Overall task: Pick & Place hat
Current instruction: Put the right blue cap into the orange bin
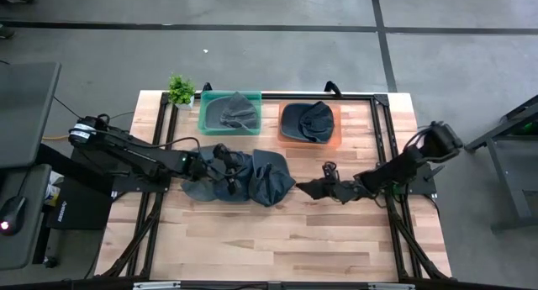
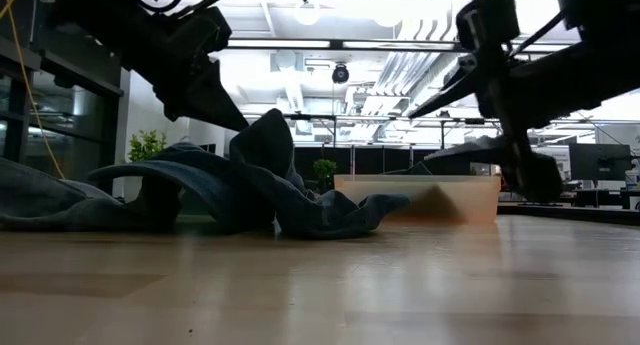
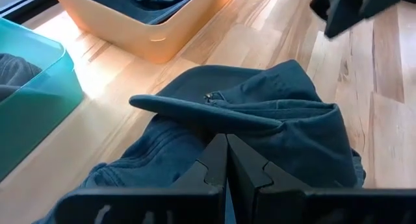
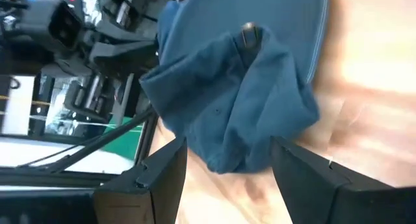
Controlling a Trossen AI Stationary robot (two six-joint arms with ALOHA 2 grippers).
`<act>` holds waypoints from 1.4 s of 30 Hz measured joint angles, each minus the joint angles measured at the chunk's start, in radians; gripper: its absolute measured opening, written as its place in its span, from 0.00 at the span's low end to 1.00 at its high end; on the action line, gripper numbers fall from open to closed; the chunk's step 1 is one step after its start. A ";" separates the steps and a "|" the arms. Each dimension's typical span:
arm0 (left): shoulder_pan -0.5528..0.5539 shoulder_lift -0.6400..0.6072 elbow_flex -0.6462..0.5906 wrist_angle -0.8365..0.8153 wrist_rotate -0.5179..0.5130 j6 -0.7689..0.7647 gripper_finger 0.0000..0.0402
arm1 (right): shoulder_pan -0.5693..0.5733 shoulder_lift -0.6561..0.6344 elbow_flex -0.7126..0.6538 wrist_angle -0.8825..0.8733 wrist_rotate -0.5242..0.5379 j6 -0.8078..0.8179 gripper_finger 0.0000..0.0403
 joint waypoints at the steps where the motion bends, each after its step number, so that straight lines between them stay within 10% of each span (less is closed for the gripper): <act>1: 0.000 0.000 0.000 0.003 0.000 0.003 0.00 | -0.003 0.020 0.017 0.001 -0.007 0.016 0.53; 21: 0.002 0.000 0.000 0.011 -0.040 0.007 0.00 | -0.066 0.117 0.229 -0.469 -0.099 0.199 0.53; 42: 0.002 -0.001 0.000 0.015 -0.041 0.006 0.00 | -0.135 0.226 0.318 -0.443 -0.142 0.168 0.53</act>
